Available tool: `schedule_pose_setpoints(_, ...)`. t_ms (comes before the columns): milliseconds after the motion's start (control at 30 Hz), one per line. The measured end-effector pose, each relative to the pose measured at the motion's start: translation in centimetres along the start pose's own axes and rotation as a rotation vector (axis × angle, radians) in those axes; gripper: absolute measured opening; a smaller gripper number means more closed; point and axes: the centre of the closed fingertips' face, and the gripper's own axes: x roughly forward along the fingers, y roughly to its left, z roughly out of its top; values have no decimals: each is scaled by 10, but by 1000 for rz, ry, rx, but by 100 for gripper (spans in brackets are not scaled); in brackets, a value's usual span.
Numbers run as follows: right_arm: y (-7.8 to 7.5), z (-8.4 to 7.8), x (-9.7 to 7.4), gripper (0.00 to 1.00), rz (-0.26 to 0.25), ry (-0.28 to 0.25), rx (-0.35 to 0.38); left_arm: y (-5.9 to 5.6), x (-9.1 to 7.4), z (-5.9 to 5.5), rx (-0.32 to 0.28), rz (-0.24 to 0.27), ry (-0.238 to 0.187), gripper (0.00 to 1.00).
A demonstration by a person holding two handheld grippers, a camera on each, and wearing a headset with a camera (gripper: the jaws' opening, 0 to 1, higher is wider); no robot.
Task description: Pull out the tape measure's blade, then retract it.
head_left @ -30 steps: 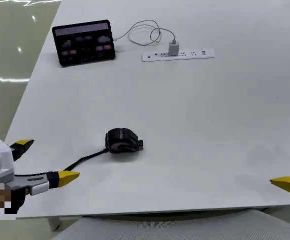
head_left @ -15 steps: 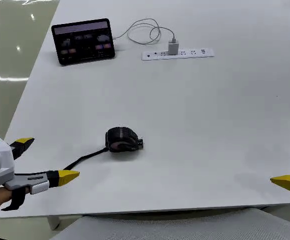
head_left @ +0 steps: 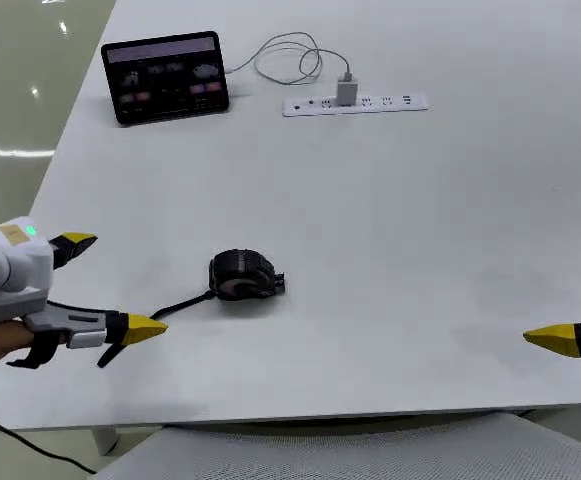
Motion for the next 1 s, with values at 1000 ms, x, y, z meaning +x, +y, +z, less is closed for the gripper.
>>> schedule_pose_setpoints(1000, 43, 55, 85, 96, 222, 5, -187, -40, 106, 20, 395, -344, 307, 75)
